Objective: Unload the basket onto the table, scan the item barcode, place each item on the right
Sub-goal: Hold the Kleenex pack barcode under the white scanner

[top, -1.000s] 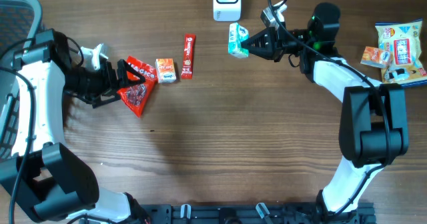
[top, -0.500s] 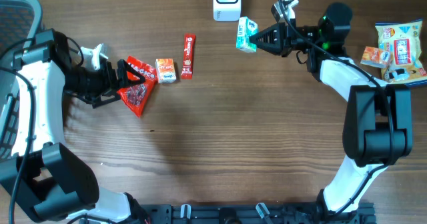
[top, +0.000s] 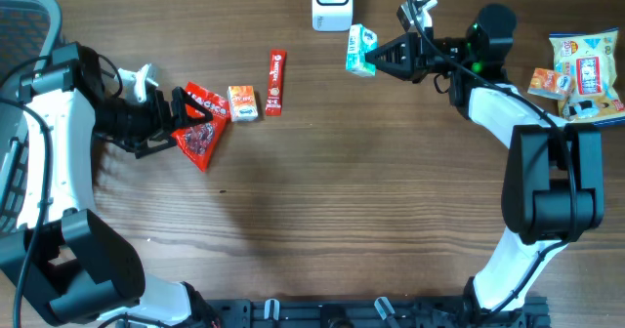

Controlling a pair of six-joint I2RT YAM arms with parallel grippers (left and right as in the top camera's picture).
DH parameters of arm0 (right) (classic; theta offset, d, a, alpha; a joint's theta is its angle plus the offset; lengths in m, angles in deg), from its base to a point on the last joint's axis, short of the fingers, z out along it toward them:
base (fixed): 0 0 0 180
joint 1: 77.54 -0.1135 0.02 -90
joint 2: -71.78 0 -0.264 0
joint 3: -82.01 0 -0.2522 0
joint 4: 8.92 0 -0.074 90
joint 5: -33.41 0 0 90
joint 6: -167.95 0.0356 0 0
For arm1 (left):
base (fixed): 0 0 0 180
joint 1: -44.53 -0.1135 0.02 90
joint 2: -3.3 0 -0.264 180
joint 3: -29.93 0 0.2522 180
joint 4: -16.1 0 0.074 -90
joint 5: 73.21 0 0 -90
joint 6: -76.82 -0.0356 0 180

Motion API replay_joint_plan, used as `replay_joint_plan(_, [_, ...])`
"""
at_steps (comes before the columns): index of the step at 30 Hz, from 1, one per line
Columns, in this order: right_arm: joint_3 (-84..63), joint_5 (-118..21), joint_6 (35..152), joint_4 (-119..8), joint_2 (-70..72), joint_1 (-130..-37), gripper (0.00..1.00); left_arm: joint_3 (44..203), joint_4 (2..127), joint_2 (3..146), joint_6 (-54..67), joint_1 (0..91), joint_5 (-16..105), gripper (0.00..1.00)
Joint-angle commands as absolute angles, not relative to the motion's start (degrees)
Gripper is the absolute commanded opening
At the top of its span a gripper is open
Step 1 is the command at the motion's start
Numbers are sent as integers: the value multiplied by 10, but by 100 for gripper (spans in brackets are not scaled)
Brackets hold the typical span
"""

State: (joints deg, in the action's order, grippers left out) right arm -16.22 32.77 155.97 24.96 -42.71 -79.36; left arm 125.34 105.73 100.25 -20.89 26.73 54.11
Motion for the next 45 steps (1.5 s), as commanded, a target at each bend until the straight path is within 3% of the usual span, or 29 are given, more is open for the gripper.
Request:
replay_joint_plan(1, [-155, 363, 1555, 253, -431, -795, 4, 1256, 1057, 997, -218, 267, 542, 100])
replay_joint_plan(15, [-156, 354, 1525, 253, -431, -795, 4, 1256, 1057, 997, -218, 267, 542, 100])
replay_joint_plan(35, [-155, 162, 1509, 250, -431, -795, 5, 1256, 1057, 997, -218, 267, 542, 100])
replay_joint_plan(40, [-155, 112, 1435, 168, -431, -795, 5, 1256, 1057, 997, -218, 267, 542, 100])
replay_joint_plan(45, [-154, 40, 1283, -37, -426, -796, 5, 1256, 1057, 997, -218, 267, 542, 100])
